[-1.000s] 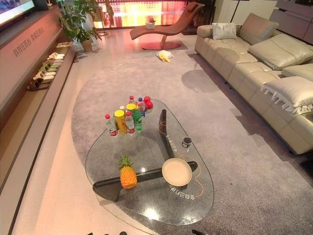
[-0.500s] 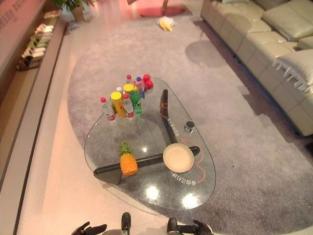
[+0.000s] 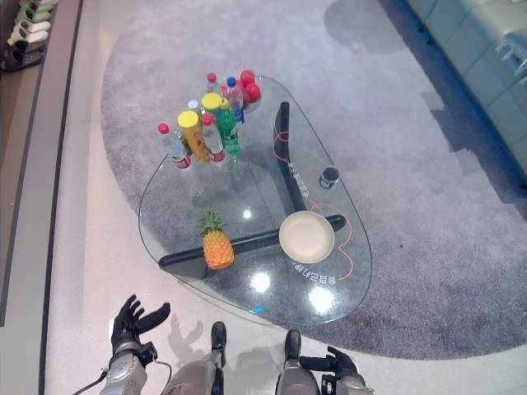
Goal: Pick up the fruit to the plate
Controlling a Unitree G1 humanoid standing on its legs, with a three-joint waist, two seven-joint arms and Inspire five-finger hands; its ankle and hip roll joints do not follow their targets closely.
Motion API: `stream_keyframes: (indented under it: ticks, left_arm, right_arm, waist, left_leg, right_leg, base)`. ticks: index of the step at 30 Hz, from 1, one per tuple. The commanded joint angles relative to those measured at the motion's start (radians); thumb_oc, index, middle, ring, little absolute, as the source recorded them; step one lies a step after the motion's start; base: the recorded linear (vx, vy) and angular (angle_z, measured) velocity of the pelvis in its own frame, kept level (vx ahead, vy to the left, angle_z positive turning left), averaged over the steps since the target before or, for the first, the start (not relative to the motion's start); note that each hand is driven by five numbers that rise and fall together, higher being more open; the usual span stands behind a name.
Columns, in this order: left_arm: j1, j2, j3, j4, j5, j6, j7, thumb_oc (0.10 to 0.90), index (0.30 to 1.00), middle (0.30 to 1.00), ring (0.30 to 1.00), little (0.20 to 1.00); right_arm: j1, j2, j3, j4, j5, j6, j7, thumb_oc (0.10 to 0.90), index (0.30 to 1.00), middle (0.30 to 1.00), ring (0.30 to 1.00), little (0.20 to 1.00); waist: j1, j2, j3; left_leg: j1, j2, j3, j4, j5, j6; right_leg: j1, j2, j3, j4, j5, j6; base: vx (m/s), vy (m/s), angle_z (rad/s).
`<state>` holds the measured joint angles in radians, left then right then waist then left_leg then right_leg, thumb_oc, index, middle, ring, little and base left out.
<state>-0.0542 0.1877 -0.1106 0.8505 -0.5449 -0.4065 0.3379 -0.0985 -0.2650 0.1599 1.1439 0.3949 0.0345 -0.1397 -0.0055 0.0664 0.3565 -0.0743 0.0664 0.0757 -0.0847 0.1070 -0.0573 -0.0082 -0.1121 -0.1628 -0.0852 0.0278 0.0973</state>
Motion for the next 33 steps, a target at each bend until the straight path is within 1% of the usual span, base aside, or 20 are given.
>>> stream_keyframes:
  ticks: [1,3,6,10,13,15,17,18,19,23,26,29,32,33]
  left_arm:
    - [-0.066,0.080,-0.004,-0.116,0.008,-0.112,0.068,0.800,0.900,0.900,0.900,0.900]
    - [-0.088,0.102,-0.013,-0.201,0.057,-0.102,0.111,0.800,0.900,0.900,0.900,0.900]
    - [-0.125,0.129,-0.022,-0.301,0.055,-0.064,0.143,0.800,0.900,0.900,0.900,0.900]
    - [-0.168,0.155,-0.033,-0.417,0.034,-0.022,0.141,0.800,0.900,0.900,0.900,0.900]
    - [-0.187,0.165,-0.043,-0.485,0.033,-0.003,0.136,0.800,0.900,0.900,0.900,0.900]
    - [-0.209,0.173,-0.057,-0.549,0.017,0.013,0.121,0.800,0.900,0.900,0.900,0.900]
    - [-0.221,0.174,-0.067,-0.576,0.008,0.023,0.119,0.800,0.900,0.900,0.900,0.900]
    - [-0.221,0.174,-0.067,-0.576,0.008,0.023,0.119,0.800,0.900,0.900,0.900,0.900]
    - [-0.236,0.169,-0.079,-0.624,-0.025,0.068,0.118,0.800,0.900,0.900,0.900,0.900]
    - [-0.251,0.164,-0.093,-0.658,-0.068,0.127,0.124,0.800,0.900,0.900,0.900,0.900]
    - [-0.255,0.161,-0.099,-0.670,-0.096,0.155,0.127,0.800,0.900,0.900,0.900,0.900]
    - [-0.254,0.155,-0.107,-0.686,-0.158,0.207,0.124,0.800,0.900,0.900,0.900,0.900]
    - [-0.250,0.149,-0.116,-0.719,-0.192,0.234,0.107,0.800,0.900,0.900,0.900,0.900]
    - [-0.249,0.148,-0.118,-0.722,-0.196,0.233,0.103,0.800,0.900,0.900,0.900,0.900]
  right_arm:
    - [0.006,-0.033,0.037,-0.014,0.001,0.022,-0.037,0.800,0.900,0.900,0.900,0.900]
    - [0.000,-0.039,0.041,-0.026,0.003,0.025,-0.042,0.800,0.900,0.900,0.900,0.900]
    - [-0.008,-0.045,0.045,-0.035,0.011,0.014,-0.044,0.800,0.900,0.900,0.900,0.900]
    - [-0.029,-0.049,0.054,-0.047,0.030,0.003,-0.051,0.800,0.900,0.900,0.900,0.900]
    - [-0.038,-0.051,0.058,-0.057,0.036,-0.002,-0.056,0.800,0.900,0.900,0.900,0.900]
    - [-0.053,-0.053,0.064,-0.069,0.047,-0.003,-0.065,0.800,0.900,0.900,0.900,0.900]
    - [-0.056,-0.056,0.070,-0.071,0.057,-0.009,-0.068,0.800,0.900,0.900,0.900,0.900]
    - [-0.056,-0.056,0.070,-0.071,0.057,-0.009,-0.068,0.800,0.900,0.900,0.900,0.900]
    - [-0.063,-0.057,0.072,-0.080,0.059,-0.010,-0.073,0.800,0.900,0.900,0.900,0.900]
    - [-0.067,-0.057,0.076,-0.092,0.062,-0.014,-0.078,0.800,0.900,0.900,0.900,0.900]
    - [-0.070,-0.057,0.081,-0.102,0.065,-0.011,-0.084,0.800,0.900,0.900,0.900,0.900]
    - [-0.073,-0.057,0.087,-0.120,0.072,-0.004,-0.094,0.800,0.900,0.900,0.900,0.900]
    - [-0.074,-0.057,0.091,-0.137,0.074,0.002,-0.104,0.800,0.900,0.900,0.900,0.900]
    - [-0.073,-0.058,0.092,-0.139,0.074,0.002,-0.104,0.800,0.900,0.900,0.900,0.900]
  waist:
    - [-0.001,-0.023,0.034]
    - [-0.003,-0.023,0.050]
    - [-0.005,-0.022,0.076]
    - [-0.005,-0.023,0.115]
    - [-0.006,-0.024,0.139]
    - [-0.006,-0.025,0.163]
    - [-0.007,-0.026,0.163]
    - [-0.007,-0.026,0.163]
    - [-0.009,-0.027,0.163]
    - [-0.012,-0.032,0.163]
    - [-0.013,-0.034,0.163]
    - [-0.012,-0.036,0.163]
    - [-0.012,-0.035,0.163]
    - [-0.012,-0.035,0.163]
  left_leg:
    - [-0.024,-0.038,0.009,0.033,-0.014,0.032]
    - [-0.040,-0.037,0.012,0.051,-0.016,0.033]
    - [-0.064,-0.038,0.015,0.079,-0.020,0.035]
    - [-0.107,-0.038,0.020,0.125,-0.026,0.038]
    - [-0.134,-0.039,0.024,0.153,-0.029,0.039]
    - [-0.170,-0.039,0.027,0.186,-0.032,0.040]
    - [-0.201,-0.040,0.028,0.204,-0.034,0.042]
    - [-0.201,-0.040,0.028,0.204,-0.034,0.042]
    - [-0.245,-0.040,0.032,0.233,-0.038,0.044]
    - [-0.300,-0.038,0.034,0.264,-0.043,0.047]
    - [-0.319,-0.037,0.037,0.271,-0.044,0.048]
    - [-0.344,-0.037,0.037,0.280,-0.041,0.050]
    - [-0.363,-0.037,0.040,0.287,-0.042,0.052]
    - [-0.366,-0.037,0.040,0.289,-0.042,0.052]
  right_leg:
    - [-0.091,-0.035,-0.007,0.053,0.088,-0.035]
    - [-0.102,-0.035,-0.002,0.064,0.085,-0.038]
    - [-0.116,-0.038,0.002,0.077,0.084,-0.040]
    - [-0.147,-0.039,0.006,0.106,0.081,-0.046]
    - [-0.168,-0.039,0.010,0.123,0.080,-0.048]
    - [-0.199,-0.040,0.015,0.145,0.081,-0.050]
    - [-0.227,-0.041,0.016,0.156,0.081,-0.051]
    - [-0.227,-0.041,0.016,0.156,0.081,-0.051]
    - [-0.269,-0.040,0.020,0.175,0.082,-0.052]
    - [-0.319,-0.042,0.027,0.190,0.087,-0.052]
    - [-0.338,-0.041,0.030,0.194,0.089,-0.052]
    - [-0.361,-0.041,0.033,0.199,0.093,-0.050]
    - [-0.379,-0.042,0.035,0.204,0.095,-0.050]
    - [-0.383,-0.042,0.036,0.206,0.096,-0.049]
  base:
    - [0.00,0.000,0.00]
    - [0.00,0.000,0.00]
    - [0.00,0.000,0.00]
    - [-0.01,-0.002,0.00]
    - [-0.02,-0.002,0.00]
    - [-0.04,0.001,0.01]
    - [0.00,0.000,0.00]
    - [0.00,0.000,0.00]
    - [0.00,0.000,0.00]
    - [0.00,0.003,-0.01]
    - [0.00,0.009,-0.05]
    - [0.00,0.002,0.01]
    - [0.01,0.005,0.04]
    - [0.01,0.004,0.05]
